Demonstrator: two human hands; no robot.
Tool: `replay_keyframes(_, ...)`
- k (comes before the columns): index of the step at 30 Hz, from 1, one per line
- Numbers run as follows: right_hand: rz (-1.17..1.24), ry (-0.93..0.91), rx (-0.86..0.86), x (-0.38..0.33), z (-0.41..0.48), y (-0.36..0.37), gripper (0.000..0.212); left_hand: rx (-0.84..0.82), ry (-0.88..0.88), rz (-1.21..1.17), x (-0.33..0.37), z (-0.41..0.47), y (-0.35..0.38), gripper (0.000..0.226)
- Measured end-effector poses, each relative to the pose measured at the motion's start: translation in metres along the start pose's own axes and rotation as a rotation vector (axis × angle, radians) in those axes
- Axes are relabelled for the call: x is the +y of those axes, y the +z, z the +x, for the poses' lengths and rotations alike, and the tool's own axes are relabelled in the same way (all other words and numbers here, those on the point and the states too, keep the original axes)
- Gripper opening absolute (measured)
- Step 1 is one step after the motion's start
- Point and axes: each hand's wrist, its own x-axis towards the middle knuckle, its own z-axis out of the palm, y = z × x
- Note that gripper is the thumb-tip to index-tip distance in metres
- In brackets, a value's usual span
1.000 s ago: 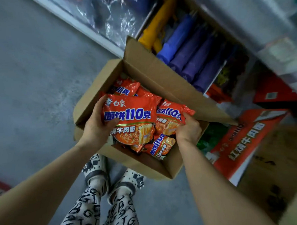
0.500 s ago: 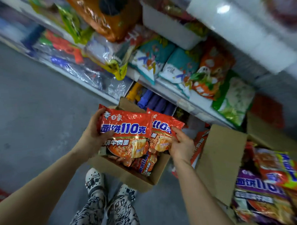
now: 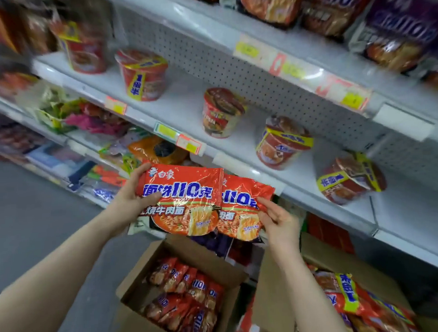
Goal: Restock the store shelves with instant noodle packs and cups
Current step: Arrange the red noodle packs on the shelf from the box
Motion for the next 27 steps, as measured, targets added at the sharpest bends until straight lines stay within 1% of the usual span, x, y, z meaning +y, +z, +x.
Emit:
replay_keyframes(4, 0.034, -0.110, -0.027, -0.052, 0.000, -0.020, 0.042, -0.023, 0.141, 0.012, 0.065, -0.011, 0.013, 0.071)
replay_keyframes(7, 0.038, -0.216, -0.011, -0.088, -0.001, -0.033, 0.046, -0.046, 0.223, -0.016, 0.106, -0.022, 0.019, 0.074)
replay_keyframes(10, 0.094, -0.313, 0.010, -0.128, -0.003, -0.046, 0.046, -0.047, 0.319, -0.002, 0.144, -0.033, 0.022, 0.073)
replay_keyframes(14, 0.200, -0.413, 0.034, -0.180, -0.004, -0.059, 0.043, -0.054, 0.381, -0.008, 0.190, -0.042, 0.023, 0.071)
replay_keyframes(21, 0.336, -0.499, 0.099, -0.254, 0.008, -0.063, 0.042, -0.056, 0.496, 0.017, 0.256, -0.041, 0.023, 0.073)
replay_keyframes(27, 0.401, -0.503, 0.130, -0.296, 0.040, -0.049, 0.039, -0.067, 0.523, 0.039, 0.291, -0.012, 0.018, 0.075)
